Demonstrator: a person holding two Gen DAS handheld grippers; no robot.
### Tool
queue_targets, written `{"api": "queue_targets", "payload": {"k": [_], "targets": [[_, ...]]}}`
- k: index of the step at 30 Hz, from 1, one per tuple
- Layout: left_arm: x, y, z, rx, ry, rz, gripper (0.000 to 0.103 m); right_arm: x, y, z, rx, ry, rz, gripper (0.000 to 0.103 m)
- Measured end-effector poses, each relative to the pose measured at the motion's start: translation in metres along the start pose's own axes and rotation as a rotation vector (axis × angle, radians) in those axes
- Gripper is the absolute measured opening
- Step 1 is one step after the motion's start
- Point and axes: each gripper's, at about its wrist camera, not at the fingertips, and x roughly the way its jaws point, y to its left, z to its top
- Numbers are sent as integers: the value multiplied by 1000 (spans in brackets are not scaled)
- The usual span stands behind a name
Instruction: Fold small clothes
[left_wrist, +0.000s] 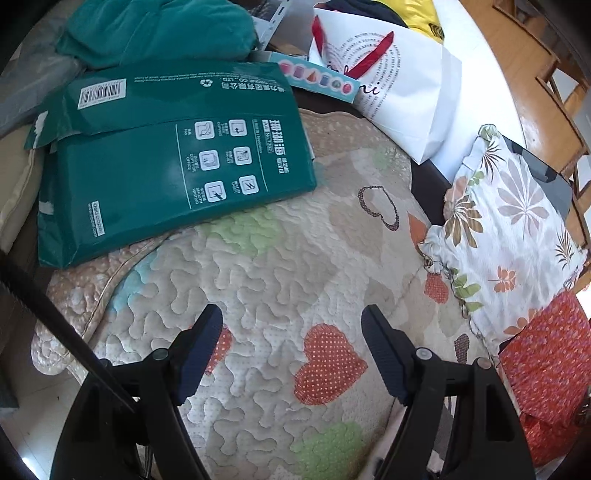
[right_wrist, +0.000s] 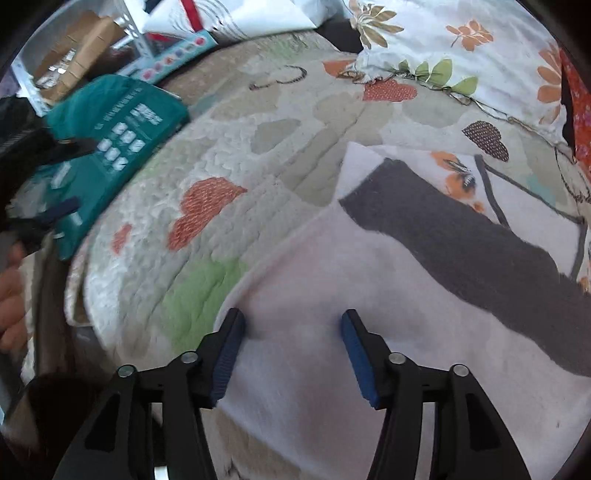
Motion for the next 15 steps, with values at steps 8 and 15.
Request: {"api": "queue_targets", "payload": {"k": [8, 15], "targets": [[9, -8, -7, 49, 39, 12, 77, 25, 41, -1, -143, -24, -298, 24], [13, -27, -20, 95, 44, 30, 77, -21, -22, 8, 107, -58, -82, 12]]}}
